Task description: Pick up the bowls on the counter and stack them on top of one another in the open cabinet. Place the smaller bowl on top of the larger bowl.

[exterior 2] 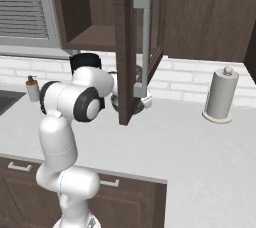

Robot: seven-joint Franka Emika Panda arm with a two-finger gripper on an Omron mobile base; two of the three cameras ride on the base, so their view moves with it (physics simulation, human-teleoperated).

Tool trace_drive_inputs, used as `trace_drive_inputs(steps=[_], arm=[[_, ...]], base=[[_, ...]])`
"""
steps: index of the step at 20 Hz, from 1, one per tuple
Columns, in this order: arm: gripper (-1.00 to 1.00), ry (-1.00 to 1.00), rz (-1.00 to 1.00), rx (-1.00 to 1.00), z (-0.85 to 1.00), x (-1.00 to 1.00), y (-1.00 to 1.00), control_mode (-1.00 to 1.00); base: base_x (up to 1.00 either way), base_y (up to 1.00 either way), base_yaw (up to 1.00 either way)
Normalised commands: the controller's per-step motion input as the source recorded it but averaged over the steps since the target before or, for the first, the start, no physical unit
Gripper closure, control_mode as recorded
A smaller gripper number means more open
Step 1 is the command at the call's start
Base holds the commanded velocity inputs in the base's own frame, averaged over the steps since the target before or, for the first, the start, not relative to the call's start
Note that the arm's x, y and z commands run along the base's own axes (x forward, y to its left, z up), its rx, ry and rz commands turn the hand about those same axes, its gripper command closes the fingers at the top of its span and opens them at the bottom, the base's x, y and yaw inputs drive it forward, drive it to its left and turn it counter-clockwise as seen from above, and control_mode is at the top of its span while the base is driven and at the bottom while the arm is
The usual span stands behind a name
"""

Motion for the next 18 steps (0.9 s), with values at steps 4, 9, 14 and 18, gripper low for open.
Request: trace_drive_inputs(steps=[4, 9, 14, 18], arm=[[-1.00, 0.06, 0.00, 0.02, -0.22, 0.02, 0.00, -1.00], [-1.00, 0.09, 0.00, 0.02, -0.22, 0.05, 0.14, -1.00], [-1.00, 0.13, 0.00, 0.00, -0.25, 0.00, 0.37, -1.00], [-1.00, 0.12, 0.00, 0.00, -0.26, 0.00, 0.45, -1.00]], base=[[0.00, 0.00, 0.00], [0.00, 0.00, 0.00], [0.00, 0.00, 0.00], [0.00, 0.00, 0.00]])
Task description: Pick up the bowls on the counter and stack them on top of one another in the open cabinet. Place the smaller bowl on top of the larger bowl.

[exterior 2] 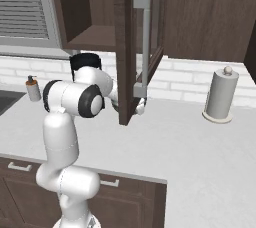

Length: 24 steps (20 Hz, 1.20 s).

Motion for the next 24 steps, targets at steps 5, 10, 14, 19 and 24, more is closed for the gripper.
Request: trace_drive_inputs(steps=[5, 10, 14, 19, 24], arm=[[-1.00, 0.09, 0.00, 0.00, -0.58, 0.00, 0.23, -1.00], [1.00, 0.02, 0.00, 0.01, -0.56, 0.03, 0.12, -1.00], [1.00, 0.00, 0.00, 0.00, -0.01, 0.03, 0.00, -1.00], [1.00, 0.04, 0.00, 0.00, -0.03, -0.09, 0.00, -1.00], [1.00, 0.00, -0.08, 0.04, 0.48, -0.82, -0.05, -1.00]], base=[[0.00, 0.00, 0.00], [0.00, 0.00, 0.00], [0.00, 0.00, 0.00], [0.00, 0.00, 0.00], [0.00, 0.00, 0.00]])
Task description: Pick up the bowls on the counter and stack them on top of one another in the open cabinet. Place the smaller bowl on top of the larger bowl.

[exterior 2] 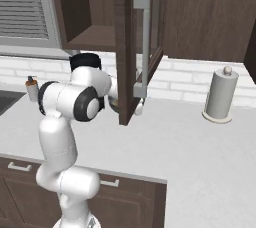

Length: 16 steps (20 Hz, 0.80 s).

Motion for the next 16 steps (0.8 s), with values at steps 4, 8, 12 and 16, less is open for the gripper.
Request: trace_drive_inputs(steps=[4, 8, 12, 16], arm=[[1.00, -0.14, -0.16, 0.06, 1.00, -0.99, -0.10, -1.00], [1.00, -0.18, -0.06, 0.01, 1.00, -0.91, 0.00, -1.00], [1.00, -0.15, 0.00, 0.00, 1.00, -1.00, 0.00, -1.00], [1.00, -0.15, 0.00, 0.00, 1.00, -1.00, 0.00, -1.00]], base=[[0.00, 0.00, 0.00], [0.00, 0.00, 0.00], [0.00, 0.00, 0.00], [0.00, 0.00, 0.00]])
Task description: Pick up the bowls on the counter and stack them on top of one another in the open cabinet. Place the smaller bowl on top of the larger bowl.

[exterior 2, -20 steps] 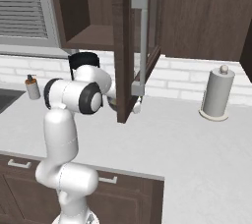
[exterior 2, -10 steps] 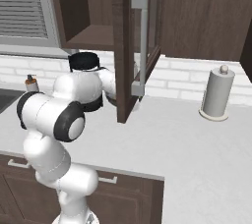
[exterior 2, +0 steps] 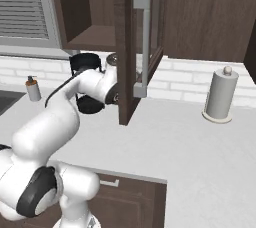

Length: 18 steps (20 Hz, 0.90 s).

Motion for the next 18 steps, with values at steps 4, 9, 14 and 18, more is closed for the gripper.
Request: trace_drive_inputs(steps=[4, 9, 14, 18], arm=[[1.00, -0.20, 0.00, 0.00, 1.00, -0.95, 0.05, -1.00], [1.00, -0.20, 0.00, 0.00, 1.00, -0.43, 0.17, -1.00], [1.00, -0.06, 0.00, 0.00, 1.00, 0.00, 0.10, -1.00], [1.00, 0.01, -0.02, 0.00, 1.00, 0.28, 0.00, -1.00]], base=[[0.00, 0.00, 0.00], [0.00, 0.00, 0.00], [0.00, 0.00, 0.00], [0.00, 0.00, 0.00]])
